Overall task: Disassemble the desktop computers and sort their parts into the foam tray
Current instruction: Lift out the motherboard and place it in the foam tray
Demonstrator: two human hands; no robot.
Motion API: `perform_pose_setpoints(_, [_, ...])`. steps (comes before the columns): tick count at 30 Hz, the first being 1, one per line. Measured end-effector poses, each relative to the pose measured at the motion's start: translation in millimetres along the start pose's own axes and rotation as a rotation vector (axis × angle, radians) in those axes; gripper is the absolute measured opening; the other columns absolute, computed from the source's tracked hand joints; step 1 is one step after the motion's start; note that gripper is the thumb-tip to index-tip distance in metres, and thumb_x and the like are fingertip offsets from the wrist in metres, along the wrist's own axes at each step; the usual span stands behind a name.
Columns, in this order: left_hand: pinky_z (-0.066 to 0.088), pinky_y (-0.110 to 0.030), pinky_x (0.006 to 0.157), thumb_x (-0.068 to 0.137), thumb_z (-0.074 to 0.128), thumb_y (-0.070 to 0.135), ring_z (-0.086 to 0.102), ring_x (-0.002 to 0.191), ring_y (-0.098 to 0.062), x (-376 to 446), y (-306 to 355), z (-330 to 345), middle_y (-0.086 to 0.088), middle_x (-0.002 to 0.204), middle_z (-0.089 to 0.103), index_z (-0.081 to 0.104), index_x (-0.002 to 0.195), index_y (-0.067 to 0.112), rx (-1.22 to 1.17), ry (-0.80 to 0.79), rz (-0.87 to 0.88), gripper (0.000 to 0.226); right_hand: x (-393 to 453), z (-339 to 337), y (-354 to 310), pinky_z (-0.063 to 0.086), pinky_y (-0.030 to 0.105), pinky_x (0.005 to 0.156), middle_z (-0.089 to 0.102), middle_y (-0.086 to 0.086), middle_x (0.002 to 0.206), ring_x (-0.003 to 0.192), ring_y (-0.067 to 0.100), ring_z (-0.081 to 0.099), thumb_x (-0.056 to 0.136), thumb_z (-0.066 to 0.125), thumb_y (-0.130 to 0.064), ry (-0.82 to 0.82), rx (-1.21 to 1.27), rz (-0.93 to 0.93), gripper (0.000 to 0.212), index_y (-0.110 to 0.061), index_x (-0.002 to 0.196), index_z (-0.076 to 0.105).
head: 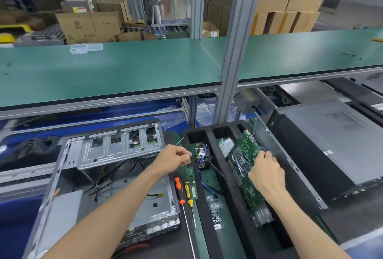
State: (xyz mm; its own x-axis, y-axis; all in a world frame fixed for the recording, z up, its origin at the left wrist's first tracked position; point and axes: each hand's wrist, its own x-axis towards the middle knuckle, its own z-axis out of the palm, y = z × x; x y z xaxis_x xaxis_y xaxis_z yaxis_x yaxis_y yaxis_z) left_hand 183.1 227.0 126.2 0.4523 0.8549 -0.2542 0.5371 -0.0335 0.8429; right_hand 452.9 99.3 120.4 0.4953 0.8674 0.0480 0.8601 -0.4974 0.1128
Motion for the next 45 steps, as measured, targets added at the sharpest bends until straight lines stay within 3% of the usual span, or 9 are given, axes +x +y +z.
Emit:
perform_pose_setpoints(8, [0.06,-0.03,0.083,0.097,0.062,0.013,0.072,0.085,-0.01,-22.7,-17.7,-34.8,0.005,0.089,0.076,0.074,0.092,0.032,-0.021,0.117,0.012,0.023,-6.3,-18.4,-93.7,0.029,0.03,0.051,0.058,0.002,0.104,0.087,0.024,0.064,0.091,0.054,-0.022,0.064,0.114,-0.276,0.017,-0.013,0.105,0.052])
perform_pose_setpoints(14, [0.059,-0.029,0.083,0.095,0.065,0.016,0.072,0.086,-0.014,-52.5,-45.0,-72.1,0.005,0.086,0.077,0.076,0.093,0.031,-0.023,0.2,-0.062,0.019,-25.4,-28.8,-165.8,0.032,0.03,0.053,0.057,0.002,0.104,0.085,0.025,0.064,0.091,0.054,-0.025,0.097,0.18,-0.493,0.021,-0.015,0.109,0.052])
perform_pose_setpoints(19, [0.046,-0.011,0.057,0.094,0.066,0.02,0.068,0.072,0.0,-77.0,-68.6,-90.5,0.014,0.078,0.074,0.076,0.097,0.03,-0.02,0.269,-0.087,0.015,-46.8,-33.2,-209.7,0.033,0.032,0.054,0.053,0.002,0.105,0.091,0.024,0.063,0.092,0.053,-0.026,0.081,0.157,-0.6,0.02,-0.016,0.109,0.049])
perform_pose_setpoints(22, [0.05,-0.019,0.073,0.094,0.066,0.021,0.068,0.084,0.001,-90.1,-81.9,-98.5,0.015,0.089,0.075,0.077,0.101,0.03,0.009,0.285,-0.088,0.015,-56.7,-31.7,-225.8,0.035,0.032,0.056,0.051,0.001,0.111,0.1,0.024,0.058,0.092,0.053,-0.024,0.072,0.163,-0.635,0.024,-0.016,0.114,0.049])
perform_pose_setpoints(28, [0.046,-0.019,0.086,0.096,0.064,0.021,0.065,0.093,-0.005,-125.8,-111.1,-111.5,0.01,0.097,0.073,0.076,0.108,0.022,0.328,0.29,0.002,0.017,-76.2,-21.6,-233.6,0.037,0.038,0.1,0.056,0.001,0.125,0.117,0.024,0.052,0.096,0.05,-0.032,0.004,0.252,-0.888,0.035,-0.017,0.128,0.055])
perform_pose_setpoints(32, [0.049,-0.032,0.077,0.099,0.055,0.036,0.059,0.081,-0.01,-158.8,-139.8,-104.9,0.008,0.088,0.066,0.07,0.091,0.021,0.59,0.204,0.038,0.022,-104.0,-6.6,-233.1,0.043,0.038,0.079,0.066,0.001,0.111,0.1,0.026,0.061,0.098,0.037,-0.063,-0.228,0.293,-1.048,0.05,-0.022,0.113,0.06])
perform_pose_setpoints(36, [0.039,-0.035,0.063,0.101,0.034,0.055,0.055,0.071,-0.017,-183.3,-153.8,-91.8,0.005,0.073,0.057,0.051,0.07,0.021,0.792,0.175,0.053,0.049,-119.5,5.5,-227.7,0.029,0.038,0.059,0.061,0.004,0.075,0.073,0.032,0.058,0.085,0.018,-0.088,-0.163,0.119,-1.15,0.071,-0.023,0.084,0.047])
perform_pose_setpoints(40, [0.041,-0.032,0.074,0.1,0.015,0.057,0.055,0.058,-0.022,-196.9,-154.0,-77.6,0.002,0.057,0.055,0.05,0.063,0.022,0.952,0.318,0.13,0.062,-122.2,8.4,-225.7,0.033,0.039,0.061,0.066,0.012,0.086,0.084,0.037,0.064,0.092,0.035,-0.075,-0.107,0.049,-1.18,0.059,-0.018,0.097,0.054])
perform_pose_setpoints(45, [0.053,-0.032,0.079,0.102,0.043,0.027,0.045,0.04,-0.022,-204.6,-164.6,-64.8,0.003,0.044,0.046,0.047,0.06,0.022,1.101,0.465,0.212,0.042,-130.4,12.0,-223.8,0.034,0.04,0.064,0.067,0.013,0.095,0.087,0.038,0.064,0.097,0.037,-0.067,-0.091,0.064,-1.135,0.058,-0.013,0.107,0.057])
